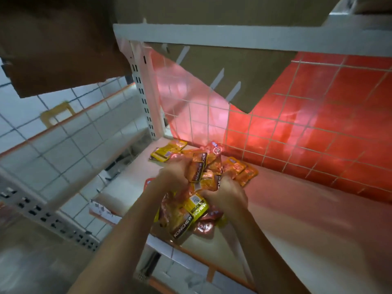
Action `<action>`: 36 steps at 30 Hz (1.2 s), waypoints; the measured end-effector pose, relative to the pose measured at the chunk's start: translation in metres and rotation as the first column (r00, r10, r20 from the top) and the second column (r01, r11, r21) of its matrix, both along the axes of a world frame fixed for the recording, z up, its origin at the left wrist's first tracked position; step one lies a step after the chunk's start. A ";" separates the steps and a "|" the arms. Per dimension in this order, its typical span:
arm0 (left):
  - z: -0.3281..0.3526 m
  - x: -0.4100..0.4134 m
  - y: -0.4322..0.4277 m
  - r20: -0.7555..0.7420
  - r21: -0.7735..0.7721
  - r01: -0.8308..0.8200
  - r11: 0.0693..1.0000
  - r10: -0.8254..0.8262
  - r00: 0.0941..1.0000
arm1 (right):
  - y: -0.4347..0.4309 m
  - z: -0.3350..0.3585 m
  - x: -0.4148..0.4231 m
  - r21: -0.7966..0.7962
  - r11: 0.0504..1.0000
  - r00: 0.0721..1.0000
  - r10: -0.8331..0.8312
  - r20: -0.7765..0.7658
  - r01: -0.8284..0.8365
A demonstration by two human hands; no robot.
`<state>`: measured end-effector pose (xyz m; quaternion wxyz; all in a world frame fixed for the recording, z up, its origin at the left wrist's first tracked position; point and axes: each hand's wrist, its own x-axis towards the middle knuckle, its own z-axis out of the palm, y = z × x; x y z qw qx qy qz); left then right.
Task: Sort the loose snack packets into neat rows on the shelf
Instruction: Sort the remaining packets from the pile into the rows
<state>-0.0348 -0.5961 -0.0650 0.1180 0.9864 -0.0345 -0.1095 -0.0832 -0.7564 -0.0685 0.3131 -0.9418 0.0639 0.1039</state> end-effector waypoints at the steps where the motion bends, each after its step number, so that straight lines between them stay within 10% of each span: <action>1: 0.001 0.003 -0.001 -0.018 -0.013 0.028 1.000 -0.028 0.999 | 0.002 0.001 0.002 0.007 1.000 1.000 -0.013 -0.012 0.013; 14: -0.002 -0.010 -0.034 0.016 -0.079 0.474 0.877 -0.475 0.880 | -0.032 -0.011 0.001 0.349 0.881 0.915 -0.382 0.126 0.320; 24: -0.008 -0.037 -0.099 0.242 -0.345 0.654 0.674 -0.609 0.755 | -0.077 -0.022 -0.047 0.745 0.574 0.893 -0.445 -0.065 0.340; 31: -0.010 -0.075 -0.175 0.296 -0.623 0.413 0.665 -0.288 0.911 | -0.149 0.005 -0.099 0.899 0.329 0.794 -0.607 -0.034 0.289; 36: -0.003 -0.113 -0.251 0.058 -0.876 0.217 0.431 -0.351 0.934 | -0.214 0.009 -0.153 0.962 0.158 0.763 -0.643 -0.071 0.222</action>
